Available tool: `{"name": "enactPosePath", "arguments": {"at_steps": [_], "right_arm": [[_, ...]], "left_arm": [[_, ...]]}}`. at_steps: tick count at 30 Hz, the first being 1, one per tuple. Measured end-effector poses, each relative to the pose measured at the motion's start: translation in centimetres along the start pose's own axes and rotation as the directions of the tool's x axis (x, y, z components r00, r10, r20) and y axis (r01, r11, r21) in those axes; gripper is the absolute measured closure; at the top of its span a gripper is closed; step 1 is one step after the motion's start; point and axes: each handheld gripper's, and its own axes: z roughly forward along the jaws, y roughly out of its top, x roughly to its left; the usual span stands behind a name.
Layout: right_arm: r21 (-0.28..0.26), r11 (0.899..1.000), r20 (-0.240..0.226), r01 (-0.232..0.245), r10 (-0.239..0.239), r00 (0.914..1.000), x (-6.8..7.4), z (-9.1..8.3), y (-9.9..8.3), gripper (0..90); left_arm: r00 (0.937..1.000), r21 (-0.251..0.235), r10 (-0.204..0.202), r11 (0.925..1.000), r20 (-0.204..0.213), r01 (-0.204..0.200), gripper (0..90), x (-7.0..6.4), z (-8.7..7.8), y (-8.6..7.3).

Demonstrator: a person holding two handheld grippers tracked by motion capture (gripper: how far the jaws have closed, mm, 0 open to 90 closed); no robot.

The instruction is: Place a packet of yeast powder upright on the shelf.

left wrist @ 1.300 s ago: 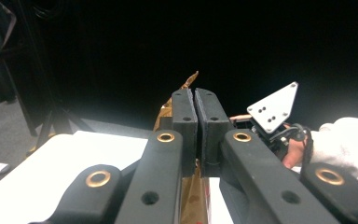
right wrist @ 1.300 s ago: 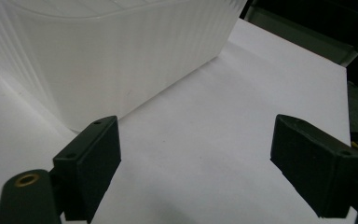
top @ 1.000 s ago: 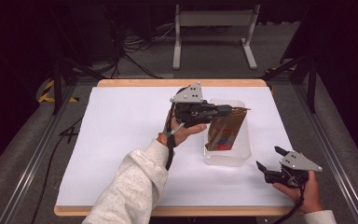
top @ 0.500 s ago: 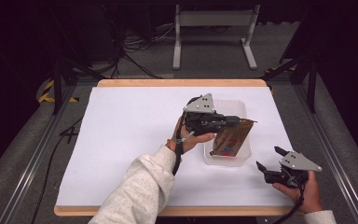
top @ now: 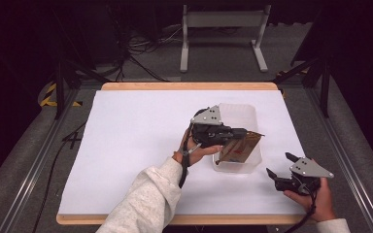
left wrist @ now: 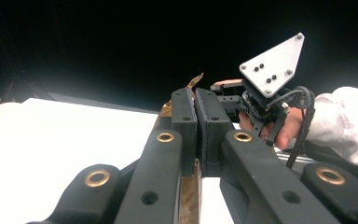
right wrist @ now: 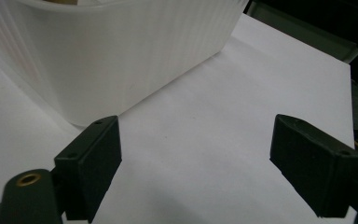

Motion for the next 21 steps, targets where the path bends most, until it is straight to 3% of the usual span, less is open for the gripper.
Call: {"name": "enactPosePath", "arguments": {"at_steps": [6, 16, 21], "right_arm": [[0.003, 1.0, 0.0, 0.003, -0.003, 1.0, 0.0, 0.0, 0.0, 17.1], [0.012, 1.0, -0.002, 0.001, -0.001, 1.0, 0.1, 0.1, 0.0, 17.1], [0.011, 1.0, -0.003, 0.004, -0.004, 1.0, 0.1, 0.2, 0.0, 17.1]], "left_arm": [[1.0, 0.008, -0.007, 0.9999, 0.0, 0.007, 87.7, 0.0, -0.1, -0.8], [0.9979, -0.05, -0.064, 0.9967, 0.003, 0.064, 87.6, 0.6, -0.9, -2.3], [0.9982, -0.05, -0.059, 0.997, -0.015, 0.058, 87.6, 0.6, -1.2, -2.6]]}}
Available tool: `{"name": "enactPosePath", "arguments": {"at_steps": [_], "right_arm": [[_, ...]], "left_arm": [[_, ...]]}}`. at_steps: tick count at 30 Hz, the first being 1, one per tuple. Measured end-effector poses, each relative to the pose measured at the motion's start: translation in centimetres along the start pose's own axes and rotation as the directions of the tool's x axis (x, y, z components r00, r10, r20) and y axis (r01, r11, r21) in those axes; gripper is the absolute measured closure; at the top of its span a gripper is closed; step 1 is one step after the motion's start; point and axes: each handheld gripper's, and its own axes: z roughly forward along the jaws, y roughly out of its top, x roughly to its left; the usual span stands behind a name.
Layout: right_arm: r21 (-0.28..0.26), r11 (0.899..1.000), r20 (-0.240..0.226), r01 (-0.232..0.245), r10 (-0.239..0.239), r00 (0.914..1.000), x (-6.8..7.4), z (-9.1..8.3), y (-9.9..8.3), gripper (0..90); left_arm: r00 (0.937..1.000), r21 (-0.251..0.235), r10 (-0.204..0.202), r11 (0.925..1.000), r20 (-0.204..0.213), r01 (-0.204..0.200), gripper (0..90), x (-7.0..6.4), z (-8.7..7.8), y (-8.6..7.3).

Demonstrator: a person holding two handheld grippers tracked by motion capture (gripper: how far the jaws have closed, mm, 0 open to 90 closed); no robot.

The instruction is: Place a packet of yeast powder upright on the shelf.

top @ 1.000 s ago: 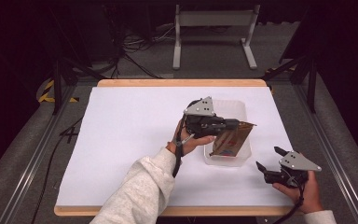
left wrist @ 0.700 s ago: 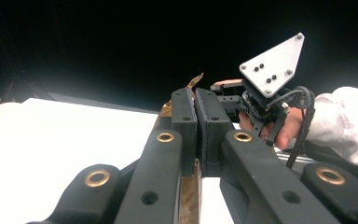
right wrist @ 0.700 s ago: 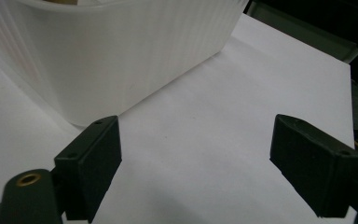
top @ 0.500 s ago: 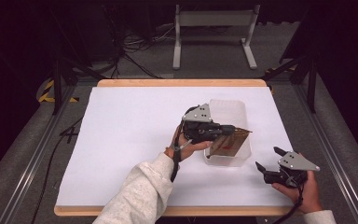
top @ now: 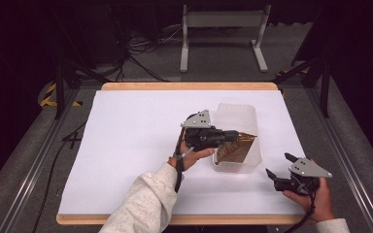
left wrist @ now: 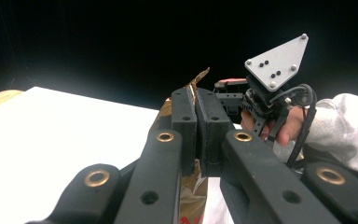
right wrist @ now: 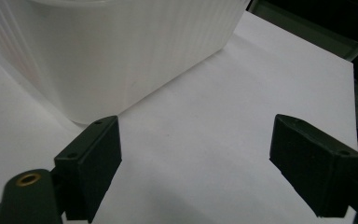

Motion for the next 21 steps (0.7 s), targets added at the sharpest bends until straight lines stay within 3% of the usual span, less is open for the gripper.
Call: {"name": "enactPosePath", "arguments": {"at_steps": [6, 21], "right_arm": [[0.004, 1.0, 0.001, 0.001, -0.001, 1.0, -0.01, 0.04, -0.01, 17.0], [0.003, 1.0, 0.001, 0.004, -0.004, 1.0, 0.06, 0.02, -0.01, 16.9]], "left_arm": [[0.9991, -0.025, -0.041, 0.9988, 0.01, 0.042, 87.4, 0.18, 0.01, -0.35], [0.9997, -0.018, -0.025, 0.9995, -0.004, 0.024, 86.6, -0.44, 0.29, -0.18]]}}
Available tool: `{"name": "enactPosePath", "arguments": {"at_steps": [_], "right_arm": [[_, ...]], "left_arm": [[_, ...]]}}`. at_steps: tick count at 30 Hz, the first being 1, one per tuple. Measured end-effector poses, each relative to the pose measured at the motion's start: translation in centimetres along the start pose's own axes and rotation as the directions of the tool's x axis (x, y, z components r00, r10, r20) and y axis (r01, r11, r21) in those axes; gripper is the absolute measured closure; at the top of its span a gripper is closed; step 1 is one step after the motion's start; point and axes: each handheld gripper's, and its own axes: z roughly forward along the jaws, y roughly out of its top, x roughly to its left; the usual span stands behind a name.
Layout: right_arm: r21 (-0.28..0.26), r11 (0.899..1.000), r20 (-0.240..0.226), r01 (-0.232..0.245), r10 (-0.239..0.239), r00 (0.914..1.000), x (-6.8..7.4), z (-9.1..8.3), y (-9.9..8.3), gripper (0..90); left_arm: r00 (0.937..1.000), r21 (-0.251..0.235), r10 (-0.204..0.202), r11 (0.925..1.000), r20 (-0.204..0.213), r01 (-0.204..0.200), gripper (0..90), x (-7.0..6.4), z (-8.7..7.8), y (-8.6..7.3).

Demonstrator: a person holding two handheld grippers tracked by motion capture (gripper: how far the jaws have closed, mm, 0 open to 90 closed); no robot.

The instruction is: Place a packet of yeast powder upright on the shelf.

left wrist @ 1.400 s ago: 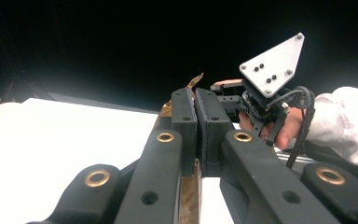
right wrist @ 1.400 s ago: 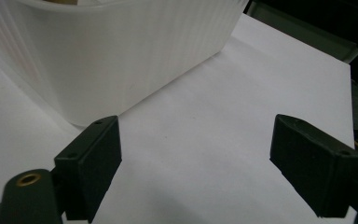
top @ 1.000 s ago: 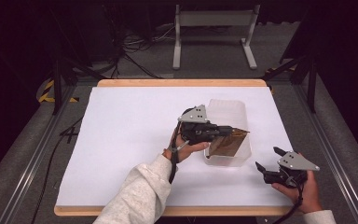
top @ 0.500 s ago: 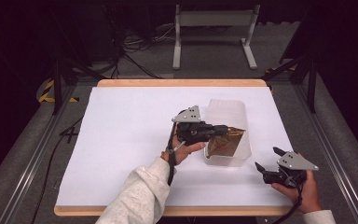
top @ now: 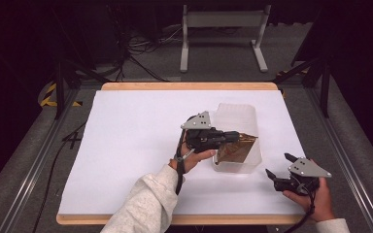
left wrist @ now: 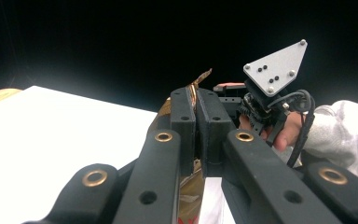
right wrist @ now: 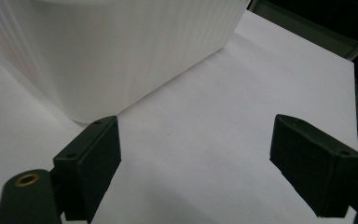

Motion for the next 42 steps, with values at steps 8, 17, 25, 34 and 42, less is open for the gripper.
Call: {"name": "enactPosePath", "arguments": {"at_steps": [8, 17, 25, 34, 42], "right_arm": [[0.004, 1.0, -0.001, 0.005, -0.005, 1.0, 0.0, 0.0, 0.0, 16.6], [0.004, 1.0, 0.004, 0.001, -0.001, 1.0, 0.0, 0.1, 0.0, 16.4], [0.004, 1.0, -0.003, 0.004, -0.004, 1.0, 0.1, 0.1, 0.0, 16.6], [0.003, 1.0, -0.003, 0.006, -0.006, 1.0, 0.1, 0.1, 0.0, 16.6], [0.001, 1.0, -0.007, 0.009, -0.009, 0.9999, 0.1, 0.0, 0.0, 16.6]], "left_arm": [[0.9998, 0.007, 0.012, 0.9999, -0.014, -0.012, 84.0, -1.0, 0.4, 0.3], [0.9986, 0.03, 0.035, 0.999, -0.039, -0.034, 79.7, -1.3, 0.2, 0.6], [0.9962, 0.054, 0.05, 0.9975, -0.072, -0.046, 73.7, -1.4, -0.2, 0.8], [0.9908, 0.107, 0.102, 0.9899, -0.089, -0.093, 73.0, -1.7, -0.1, 1.3], [0.9834, 0.156, 0.138, 0.9806, -0.118, -0.119, 67.1, -1.9, -0.2, 1.7]]}}
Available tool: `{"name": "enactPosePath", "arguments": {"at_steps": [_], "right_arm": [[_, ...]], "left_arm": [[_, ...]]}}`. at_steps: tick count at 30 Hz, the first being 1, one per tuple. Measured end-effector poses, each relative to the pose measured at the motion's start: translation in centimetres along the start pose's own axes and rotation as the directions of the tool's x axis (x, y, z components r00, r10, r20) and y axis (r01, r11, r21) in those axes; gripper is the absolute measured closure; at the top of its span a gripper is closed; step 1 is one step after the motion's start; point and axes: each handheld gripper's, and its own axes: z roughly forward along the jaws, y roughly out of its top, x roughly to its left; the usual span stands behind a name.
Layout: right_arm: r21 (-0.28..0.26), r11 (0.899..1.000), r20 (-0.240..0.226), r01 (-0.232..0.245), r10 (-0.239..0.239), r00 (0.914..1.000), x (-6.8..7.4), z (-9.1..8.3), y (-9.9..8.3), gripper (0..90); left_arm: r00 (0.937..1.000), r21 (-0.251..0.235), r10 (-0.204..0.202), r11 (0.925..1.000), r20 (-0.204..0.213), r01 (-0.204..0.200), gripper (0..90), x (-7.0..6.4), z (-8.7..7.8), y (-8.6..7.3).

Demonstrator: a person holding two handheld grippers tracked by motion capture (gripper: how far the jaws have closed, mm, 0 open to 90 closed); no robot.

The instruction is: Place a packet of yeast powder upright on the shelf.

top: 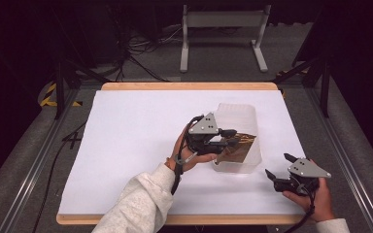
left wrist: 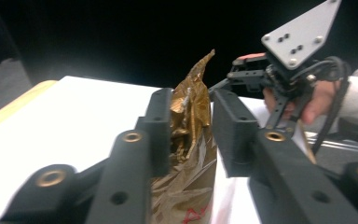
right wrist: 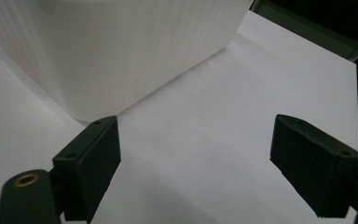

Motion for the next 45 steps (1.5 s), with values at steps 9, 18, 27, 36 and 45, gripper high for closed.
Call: {"name": "enactPosePath", "arguments": {"at_steps": [9, 18, 27, 36, 45], "right_arm": [[-0.001, 1.0, 0.0, -0.002, 0.002, 1.0, 0.0, 0.0, 0.0, 16.6], [-0.004, 1.0, 0.004, 0.001, 0.0, 1.0, 0.0, -0.1, 0.0, 16.7], [-0.003, 1.0, 0.003, 0.0, 0.0, 1.0, 0.0, -0.1, 0.0, 16.7], [-0.008, 1.0, 0.006, 0.0, 0.0, 1.0, 0.0, -0.2, 0.1, 16.9], [-0.008, 1.0, 0.006, -0.003, 0.003, 1.0, 0.0, -0.2, 0.0, 16.9]], "left_arm": [[0.999, 0.034, 0.024, 0.9992, -0.037, -0.023, 59.8, 0.0, -0.5, 0.2], [0.9975, 0.035, 0.032, 0.999, -0.063, -0.03, 55.2, 0.3, -2.0, 0.6], [0.9899, 0.096, 0.068, 0.9938, -0.125, -0.056, 45.0, 0.4, -3.1, 0.5], [0.968, 0.184, 0.151, 0.9763, -0.2, -0.114, 34.1, -0.2, -3.9, 0.1], [0.9531, 0.229, 0.177, 0.966, -0.245, -0.121, 25.9, -0.5, -5.3, -0.8]]}}
